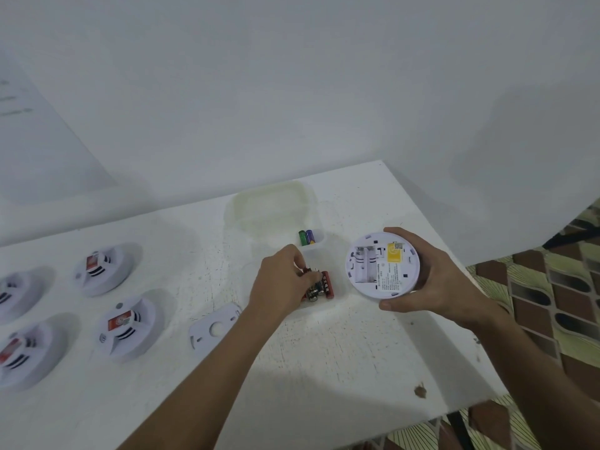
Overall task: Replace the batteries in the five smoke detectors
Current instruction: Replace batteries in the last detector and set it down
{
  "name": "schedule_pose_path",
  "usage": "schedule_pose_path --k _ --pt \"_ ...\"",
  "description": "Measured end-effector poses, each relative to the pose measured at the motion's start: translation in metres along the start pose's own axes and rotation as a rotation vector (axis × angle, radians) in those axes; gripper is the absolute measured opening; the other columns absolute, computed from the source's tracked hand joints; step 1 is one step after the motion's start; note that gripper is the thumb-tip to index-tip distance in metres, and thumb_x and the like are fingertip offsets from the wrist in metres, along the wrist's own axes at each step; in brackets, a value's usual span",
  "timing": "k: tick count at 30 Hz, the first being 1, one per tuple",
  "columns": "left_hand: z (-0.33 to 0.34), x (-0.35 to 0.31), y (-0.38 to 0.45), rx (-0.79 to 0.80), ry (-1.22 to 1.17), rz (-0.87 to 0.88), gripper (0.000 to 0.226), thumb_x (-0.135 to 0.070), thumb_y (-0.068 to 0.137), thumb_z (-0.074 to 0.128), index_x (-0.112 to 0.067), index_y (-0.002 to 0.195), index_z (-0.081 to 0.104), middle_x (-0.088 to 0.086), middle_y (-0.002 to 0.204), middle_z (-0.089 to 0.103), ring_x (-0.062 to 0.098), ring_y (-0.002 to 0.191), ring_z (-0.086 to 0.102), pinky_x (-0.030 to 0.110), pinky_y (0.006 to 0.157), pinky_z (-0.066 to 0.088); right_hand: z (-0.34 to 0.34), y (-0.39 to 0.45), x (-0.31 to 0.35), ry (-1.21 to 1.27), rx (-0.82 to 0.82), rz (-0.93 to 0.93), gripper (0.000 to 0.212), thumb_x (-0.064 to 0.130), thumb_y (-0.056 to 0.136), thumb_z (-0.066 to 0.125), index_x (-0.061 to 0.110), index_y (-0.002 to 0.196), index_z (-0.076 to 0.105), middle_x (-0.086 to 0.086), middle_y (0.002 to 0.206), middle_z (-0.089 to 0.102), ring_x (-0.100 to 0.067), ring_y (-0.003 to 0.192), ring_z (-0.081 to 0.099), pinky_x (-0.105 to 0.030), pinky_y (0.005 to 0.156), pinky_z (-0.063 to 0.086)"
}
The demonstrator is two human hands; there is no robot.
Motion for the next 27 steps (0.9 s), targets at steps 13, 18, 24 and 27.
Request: schedule_pose_path --k 13,18,24,27 --pt "-0.051 -0.004 0.037 -0.157 -0.083 0.055 0.019 -0.044 0.089 0.067 -0.025 0.094 0.063 -0.012 0.075 0.059 0.000 0.059 0.056 0.005 0.045 0.039 0.011 0.011 0.001 -0.002 0.018 0.021 0.094 0.004 0.054 0.092 0.022 0.137 0.051 0.009 0.127 0.064 -0.014 0.122 0.059 -0.028 0.091 0.057" --pt "-0.037 -0.005 0.078 -0.027 0.013 0.043 0.028 -0.040 0.090 0.066 -0.021 0.112 0.068 0.002 0.095 0.066 0.004 0.070 0.054 0.019 0.057 0.039 0.017 0.015 0.000 0.010 0.021 0.029 0.094 0.005 0.055 0.092 0.024 0.137 0.050 0.009 0.129 0.063 -0.014 0.123 0.059 -0.025 0.088 0.056" --pt "-0.009 -0.003 0.099 0.243 0.129 0.039 0.045 -0.037 0.091 0.067 -0.015 0.130 0.062 0.011 0.130 0.063 0.024 0.103 0.064 0.033 0.094 0.049 0.015 0.014 -0.001 0.013 0.014 0.042 0.091 0.007 0.055 0.092 0.026 0.134 0.052 0.011 0.126 0.064 -0.013 0.121 0.060 -0.024 0.086 0.056" --pt "-0.003 -0.002 0.102 0.302 0.165 0.050 0.045 -0.037 0.091 0.066 -0.015 0.130 0.063 0.010 0.127 0.065 0.025 0.111 0.062 0.030 0.092 0.047 0.015 0.013 -0.002 0.012 0.016 0.052 0.091 0.007 0.055 0.092 0.025 0.134 0.052 0.013 0.125 0.064 -0.012 0.120 0.060 -0.023 0.086 0.057"
Point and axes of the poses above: each hand's wrist, its own y-axis towards the middle knuckle, its own z-axis out of the palm, x = y × z, the point moved 7 cm from there along y, towards the middle knuckle
